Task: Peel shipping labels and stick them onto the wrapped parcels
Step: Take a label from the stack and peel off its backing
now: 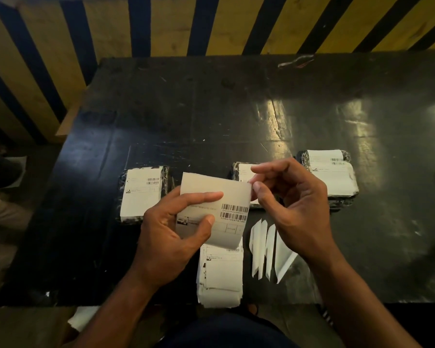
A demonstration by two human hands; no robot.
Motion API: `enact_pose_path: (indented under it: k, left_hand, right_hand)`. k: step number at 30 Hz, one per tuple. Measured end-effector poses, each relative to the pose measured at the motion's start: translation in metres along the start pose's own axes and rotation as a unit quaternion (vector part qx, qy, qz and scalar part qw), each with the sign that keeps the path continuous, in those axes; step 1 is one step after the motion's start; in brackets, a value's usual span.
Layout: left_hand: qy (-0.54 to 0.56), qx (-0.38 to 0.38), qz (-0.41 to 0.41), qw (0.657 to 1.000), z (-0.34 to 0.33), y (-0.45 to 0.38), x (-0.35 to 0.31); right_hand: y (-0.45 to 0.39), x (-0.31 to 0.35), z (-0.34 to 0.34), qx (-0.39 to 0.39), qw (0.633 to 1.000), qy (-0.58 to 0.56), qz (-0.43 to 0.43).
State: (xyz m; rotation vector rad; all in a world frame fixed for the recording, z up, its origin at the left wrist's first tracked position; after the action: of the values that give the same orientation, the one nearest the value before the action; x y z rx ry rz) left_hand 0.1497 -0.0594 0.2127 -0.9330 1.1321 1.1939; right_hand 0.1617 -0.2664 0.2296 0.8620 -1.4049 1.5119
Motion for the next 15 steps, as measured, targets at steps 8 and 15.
enact_pose_path:
  k: [8,15]
  left_hand:
    - [0.021,0.014,0.011,1.000,-0.0017,-0.0048,0.0040]
    - [0.001,0.012,0.010,1.000,-0.0029,-0.0087,0.0066]
  right_hand:
    - [-0.0015,0.0008,-0.0005,0.007,0.999,-0.031,-0.014]
    - [-0.0018,0.0028,-0.0039,0.010,0.998,-0.059,-0.026]
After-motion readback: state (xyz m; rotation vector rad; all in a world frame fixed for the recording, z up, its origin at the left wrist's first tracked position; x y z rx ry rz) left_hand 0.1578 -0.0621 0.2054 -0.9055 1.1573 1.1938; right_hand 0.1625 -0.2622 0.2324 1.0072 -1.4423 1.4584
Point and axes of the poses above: each hand's wrist, its own y-axis away from the middle knuckle, its own z-axis out of the back of the hand, x = y × z, the point moved 10 cm from there along -y, towards the middle knuckle, and after that the axes turned 8 degrees about z, right-handed, at the moved point
